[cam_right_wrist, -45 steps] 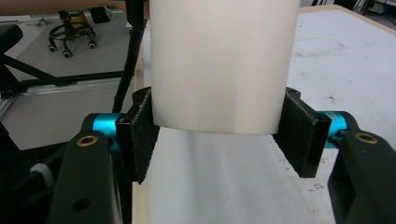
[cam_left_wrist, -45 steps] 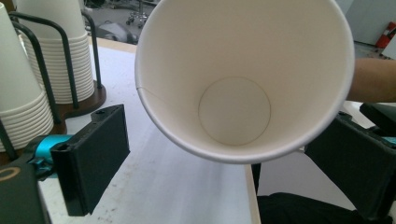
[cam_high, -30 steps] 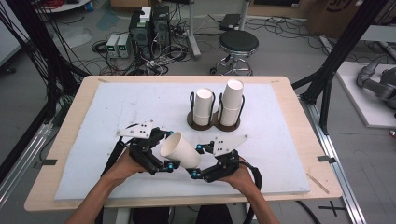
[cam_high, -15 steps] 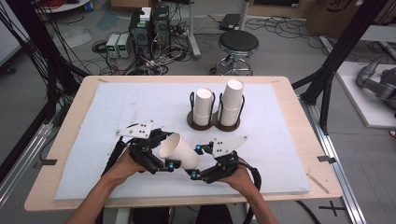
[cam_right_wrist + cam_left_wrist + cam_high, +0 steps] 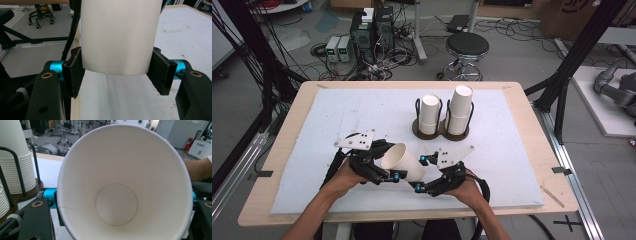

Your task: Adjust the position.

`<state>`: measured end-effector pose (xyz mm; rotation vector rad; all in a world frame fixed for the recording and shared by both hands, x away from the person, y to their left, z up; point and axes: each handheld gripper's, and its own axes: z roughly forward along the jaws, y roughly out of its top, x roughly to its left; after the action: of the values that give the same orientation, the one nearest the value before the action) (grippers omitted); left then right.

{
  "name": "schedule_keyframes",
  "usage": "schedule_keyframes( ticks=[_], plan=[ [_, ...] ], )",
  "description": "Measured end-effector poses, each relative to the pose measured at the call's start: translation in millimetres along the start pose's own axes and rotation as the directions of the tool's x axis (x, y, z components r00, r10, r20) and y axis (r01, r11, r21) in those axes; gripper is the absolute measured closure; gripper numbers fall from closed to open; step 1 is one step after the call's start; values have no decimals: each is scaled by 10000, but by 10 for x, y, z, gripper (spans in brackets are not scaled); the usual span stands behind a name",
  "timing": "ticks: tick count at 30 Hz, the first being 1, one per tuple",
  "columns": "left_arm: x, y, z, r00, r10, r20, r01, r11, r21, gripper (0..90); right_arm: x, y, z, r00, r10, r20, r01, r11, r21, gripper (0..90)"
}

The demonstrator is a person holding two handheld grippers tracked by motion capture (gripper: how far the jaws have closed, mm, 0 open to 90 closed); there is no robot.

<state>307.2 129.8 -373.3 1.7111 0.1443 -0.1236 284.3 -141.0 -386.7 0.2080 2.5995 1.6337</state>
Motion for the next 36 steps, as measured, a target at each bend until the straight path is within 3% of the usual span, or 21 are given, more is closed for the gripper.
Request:
schedule_keyframes(
  ticks=[1, 3, 5, 10, 18, 25, 34, 36],
  plan=[
    [-5, 0, 4, 9999, 59, -128, -58, 10000, 66, 268, -4, 0, 4, 10000, 29, -71, -29, 10000, 65, 345],
    [-8, -2, 6, 9992, 228, -314, -220, 9994, 258, 271, -10, 13, 30, 9997, 260, 21, -260, 9996, 127, 128],
    [-3, -5, 3, 9994, 185, -301, -178, 9996, 226, 271, 7, 32, 32, 9974, 233, 688, -261, 9989, 396, 132],
    [0, 2, -19, 9991, 189, -375, -183, 9997, 169, 272, 5, 24, 21, 9986, 236, 477, -259, 9985, 486, 132],
    [-5, 10, -67, 9980, 308, -545, -298, 9994, 194, 272, 2, -1, -37, 9970, 396, 662, -428, 9979, 479, 132],
    [6, 24, -136, 9938, 436, -1025, -394, 9983, 427, 276, -17, -53, -136, 9924, 663, 1041, -709, 9966, 413, 132],
    [35, 78, -207, 9852, 584, -1611, -453, 9955, 836, 279, -81, -155, -317, 9765, 1120, 1842, -1168, 9930, 156, 132],
    [41, 91, -213, 9833, 707, -1679, -547, 9937, 983, 279, -97, -185, -356, 9665, 1293, 2216, -1339, 9910, 58, 132]
  ],
)
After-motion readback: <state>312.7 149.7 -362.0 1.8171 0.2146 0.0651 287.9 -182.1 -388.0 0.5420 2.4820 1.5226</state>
